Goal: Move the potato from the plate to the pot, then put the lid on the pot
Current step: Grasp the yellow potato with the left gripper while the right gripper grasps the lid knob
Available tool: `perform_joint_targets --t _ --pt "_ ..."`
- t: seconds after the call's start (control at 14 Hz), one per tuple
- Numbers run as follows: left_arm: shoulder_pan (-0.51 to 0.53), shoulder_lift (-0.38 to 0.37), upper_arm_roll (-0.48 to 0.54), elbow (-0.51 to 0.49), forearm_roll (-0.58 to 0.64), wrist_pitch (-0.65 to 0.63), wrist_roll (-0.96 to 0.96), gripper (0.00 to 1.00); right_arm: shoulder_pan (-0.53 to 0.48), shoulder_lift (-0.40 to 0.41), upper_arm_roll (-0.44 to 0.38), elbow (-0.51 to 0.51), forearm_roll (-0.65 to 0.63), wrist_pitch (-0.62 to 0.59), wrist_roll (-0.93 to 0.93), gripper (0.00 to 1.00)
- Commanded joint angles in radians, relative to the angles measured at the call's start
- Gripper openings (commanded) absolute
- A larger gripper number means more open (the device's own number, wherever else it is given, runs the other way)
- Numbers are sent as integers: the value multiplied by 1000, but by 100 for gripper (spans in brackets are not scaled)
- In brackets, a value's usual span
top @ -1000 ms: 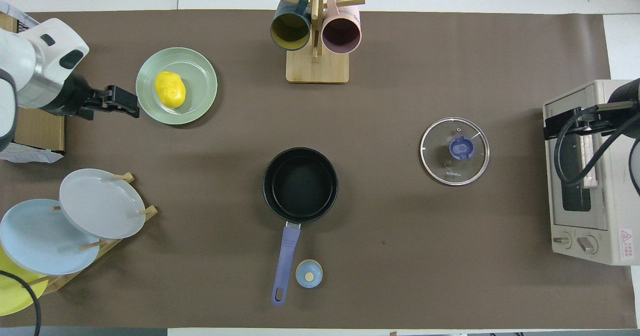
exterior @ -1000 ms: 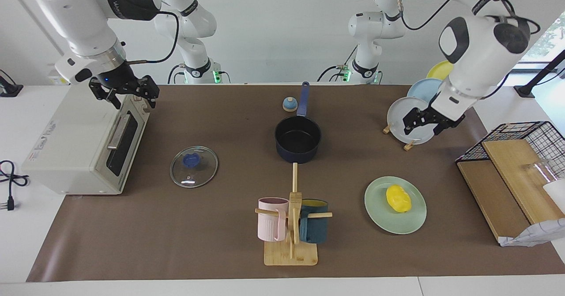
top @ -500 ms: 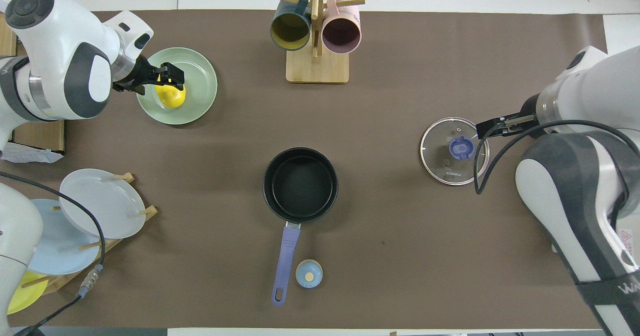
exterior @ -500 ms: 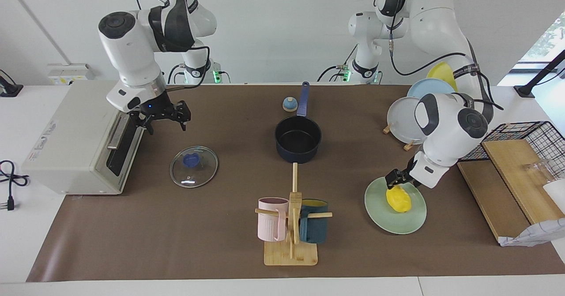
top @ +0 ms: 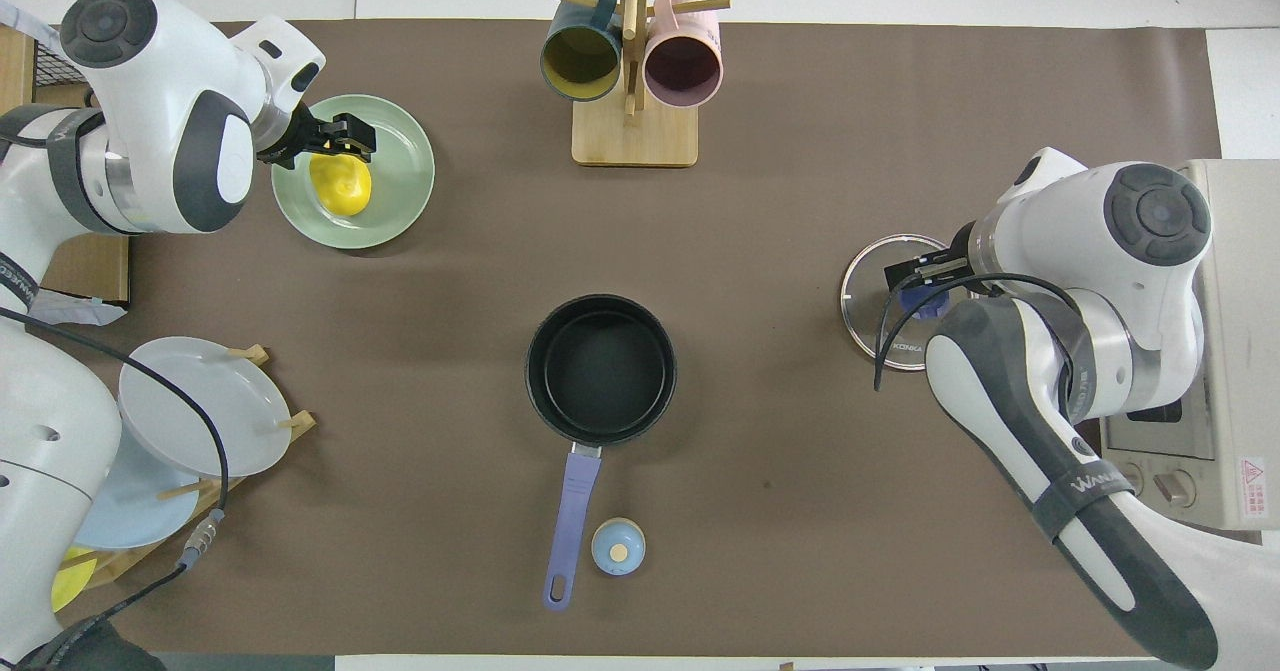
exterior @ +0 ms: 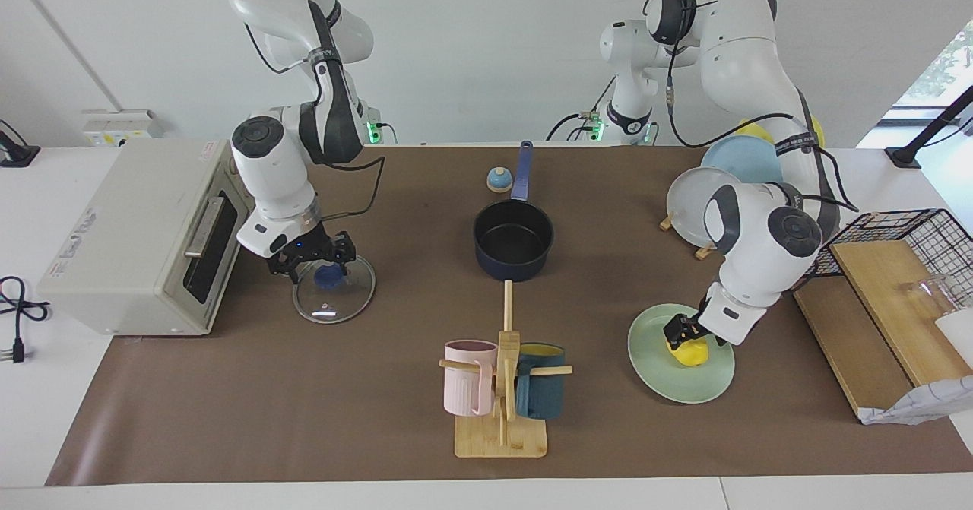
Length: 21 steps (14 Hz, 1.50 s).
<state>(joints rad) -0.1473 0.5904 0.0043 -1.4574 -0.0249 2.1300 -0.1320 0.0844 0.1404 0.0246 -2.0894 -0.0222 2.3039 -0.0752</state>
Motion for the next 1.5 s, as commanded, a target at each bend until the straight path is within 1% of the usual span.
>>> perform_joint_targets --t 0.0,0.21,0.64,0.71,0.79,0.86,0.93,1.07,1.14,1.21,1.36,1.43 --pt "-14 3 16 -14 34 37 -26 100 -17 -4 1 -40 5 34 -31 100" --pt "-17 2 16 -47 49 77 -26 100 -6 16 1 -55 5 46 -29 100" --pt "-17 -1 16 -64 73 82 -25 100 -5 27 1 -57 5 63 -29 100" --pt "-17 -1 16 -61 71 79 -25 87 -5 36 1 -57 5 69 -31 100" --pt "-18 -1 16 -60 71 76 -26 62 -5 50 1 -57 5 81 -31 100" --pt "-20 -4 17 -61 71 67 -29 26 -5 51 1 -57 5 89 -31 100" --pt "-30 -6 19 -61 72 58 -50 0 -5 53 1 -57 5 86 -31 100" --pt "-41 -14 34 -47 88 9 -66 0 -3 53 1 -57 5 86 -31 97" --pt "-41 -53 33 -47 82 -22 -75 0 -3 51 3 -57 5 86 -31 95" --pt "-40 -110 26 -49 65 -82 -99 0 -3 53 3 -57 5 85 -31 92" --pt "-47 -239 23 -60 -8 -253 -123 0 8 53 3 -54 5 77 -29 89" --pt "-79 -294 22 -63 -29 -309 -190 0 9 51 1 -52 5 75 -29 88"
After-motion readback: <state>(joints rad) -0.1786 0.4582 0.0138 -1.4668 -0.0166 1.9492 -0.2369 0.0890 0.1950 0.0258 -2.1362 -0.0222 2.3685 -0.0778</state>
